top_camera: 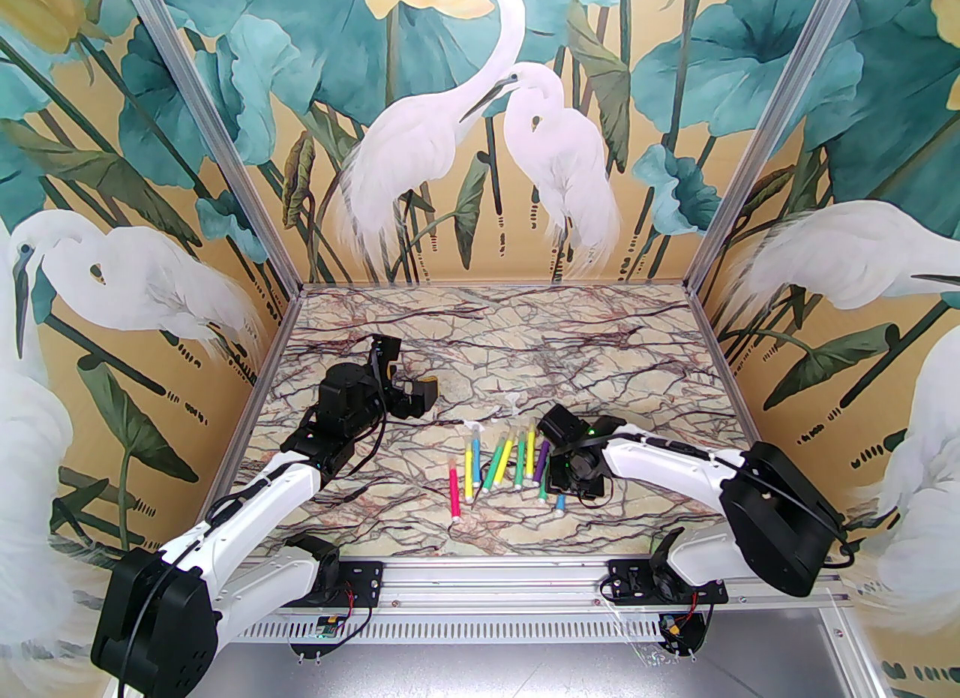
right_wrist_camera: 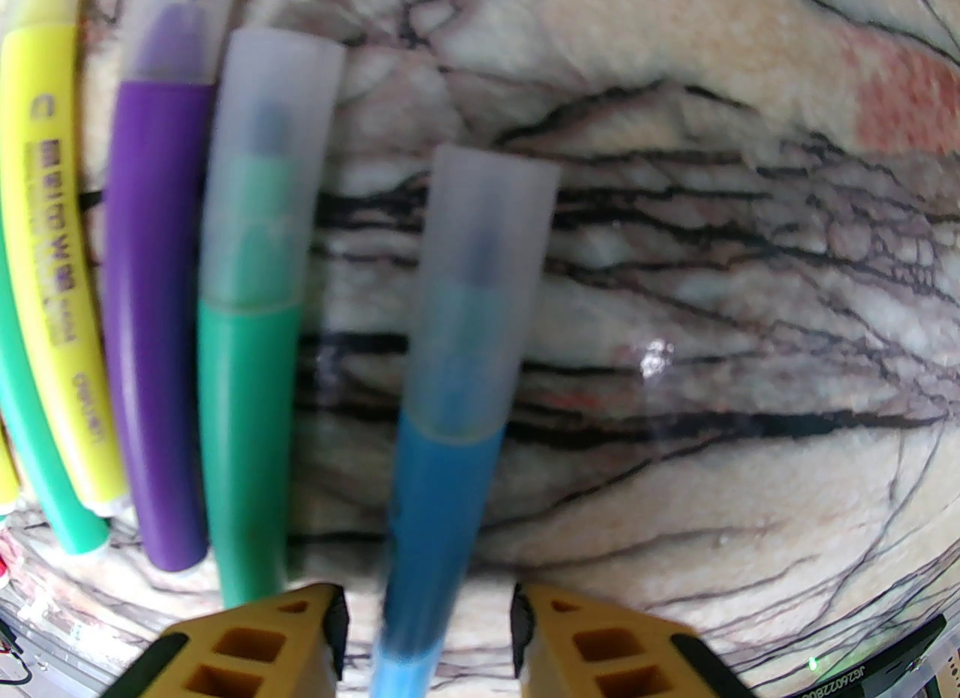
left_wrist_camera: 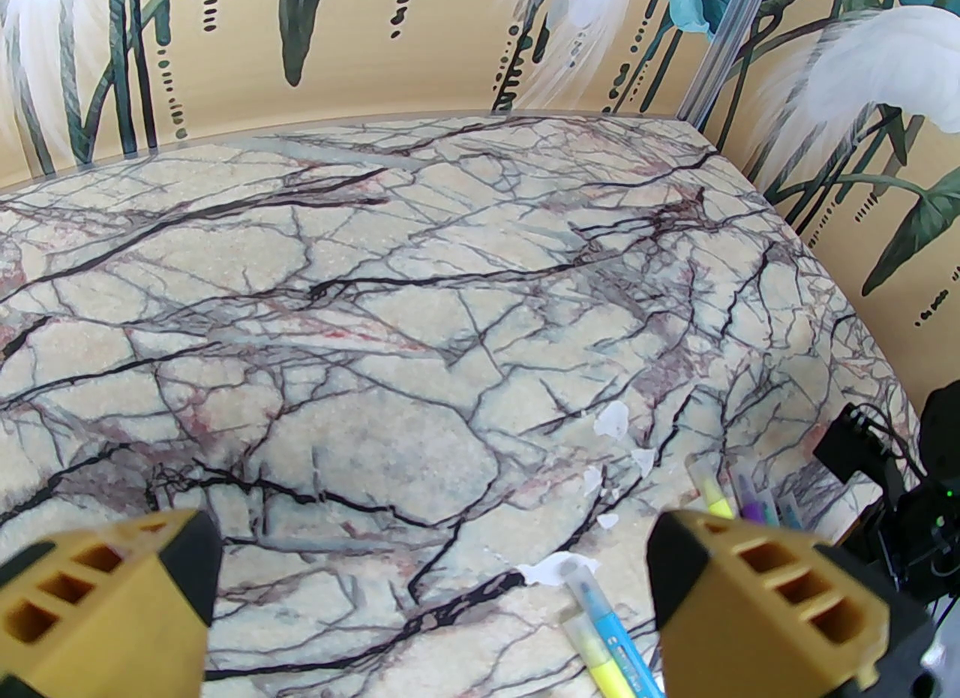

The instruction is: Open the pen caps

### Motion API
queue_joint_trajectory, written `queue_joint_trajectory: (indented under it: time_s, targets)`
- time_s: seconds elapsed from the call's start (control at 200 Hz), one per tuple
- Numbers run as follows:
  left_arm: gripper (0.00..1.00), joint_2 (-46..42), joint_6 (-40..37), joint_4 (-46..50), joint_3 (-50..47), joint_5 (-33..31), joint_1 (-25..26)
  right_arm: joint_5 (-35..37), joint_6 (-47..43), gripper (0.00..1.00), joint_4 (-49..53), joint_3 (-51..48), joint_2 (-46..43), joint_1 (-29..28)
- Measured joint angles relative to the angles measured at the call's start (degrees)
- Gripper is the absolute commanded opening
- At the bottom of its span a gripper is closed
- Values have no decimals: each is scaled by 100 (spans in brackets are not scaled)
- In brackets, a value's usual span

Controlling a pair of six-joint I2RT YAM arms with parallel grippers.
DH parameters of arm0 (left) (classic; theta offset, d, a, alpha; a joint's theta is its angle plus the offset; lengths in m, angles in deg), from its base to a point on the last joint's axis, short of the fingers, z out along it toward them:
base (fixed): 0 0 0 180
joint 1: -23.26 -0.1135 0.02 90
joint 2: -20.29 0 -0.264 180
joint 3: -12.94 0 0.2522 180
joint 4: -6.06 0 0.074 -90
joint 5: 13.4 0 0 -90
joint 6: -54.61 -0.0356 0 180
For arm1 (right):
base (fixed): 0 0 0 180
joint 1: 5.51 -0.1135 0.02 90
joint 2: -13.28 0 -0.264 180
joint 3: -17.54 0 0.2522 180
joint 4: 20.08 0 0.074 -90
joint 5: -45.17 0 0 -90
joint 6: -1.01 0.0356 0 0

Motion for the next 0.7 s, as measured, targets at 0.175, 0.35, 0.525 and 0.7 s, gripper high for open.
queue_joint_trajectory:
  time_s: [0.175,0.35,0.525,0.7]
  targets:
    - [99,-66,0,13,0,0,0,52,42,38,24,0,17,0]
    - [99,-68,0,37,0,0,0,170,70,35,105,59,107,-28]
    - [99,-70,0,42,0,0,0,232,109,32,210,162,236,-55]
    - [99,-70,0,42,0,0,0,393,136,31,334,280,376,-155]
